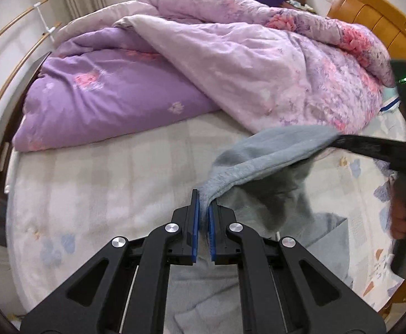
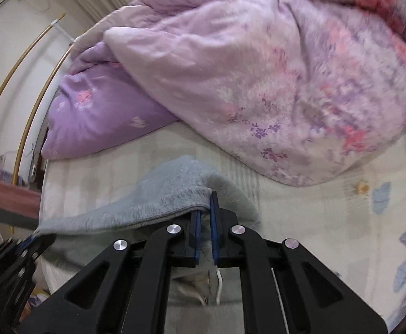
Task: Fold large clothes
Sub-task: 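Lift the hood with both tools and fold it onto the hoodie body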
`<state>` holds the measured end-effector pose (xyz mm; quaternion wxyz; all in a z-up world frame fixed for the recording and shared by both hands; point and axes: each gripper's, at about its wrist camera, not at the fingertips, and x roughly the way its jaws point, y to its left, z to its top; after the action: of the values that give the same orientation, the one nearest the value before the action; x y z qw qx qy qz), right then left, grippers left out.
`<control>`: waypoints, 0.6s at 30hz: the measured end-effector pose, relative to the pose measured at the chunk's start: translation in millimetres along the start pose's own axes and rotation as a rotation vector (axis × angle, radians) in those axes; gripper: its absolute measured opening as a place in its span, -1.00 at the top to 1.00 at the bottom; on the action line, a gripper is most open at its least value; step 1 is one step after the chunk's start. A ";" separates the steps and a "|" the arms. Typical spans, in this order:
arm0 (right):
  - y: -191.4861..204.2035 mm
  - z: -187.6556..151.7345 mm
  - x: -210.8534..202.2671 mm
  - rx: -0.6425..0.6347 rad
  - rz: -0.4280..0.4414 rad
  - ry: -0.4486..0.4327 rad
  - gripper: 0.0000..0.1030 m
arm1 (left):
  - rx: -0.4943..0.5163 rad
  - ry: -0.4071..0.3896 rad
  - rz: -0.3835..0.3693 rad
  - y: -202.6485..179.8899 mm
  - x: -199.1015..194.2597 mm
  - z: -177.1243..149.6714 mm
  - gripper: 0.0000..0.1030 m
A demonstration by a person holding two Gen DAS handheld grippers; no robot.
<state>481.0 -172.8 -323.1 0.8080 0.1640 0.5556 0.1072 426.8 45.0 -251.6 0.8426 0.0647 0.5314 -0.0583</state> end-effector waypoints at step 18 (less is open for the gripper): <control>8.5 -115.7 -144.1 -0.091 -0.119 0.035 0.89 | -0.109 0.030 0.027 -52.7 -107.7 -109.8 0.88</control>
<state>321.4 -199.3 -233.5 0.8098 0.0918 0.5729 0.0869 274.4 15.0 -203.7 0.8375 0.0267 0.5455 -0.0170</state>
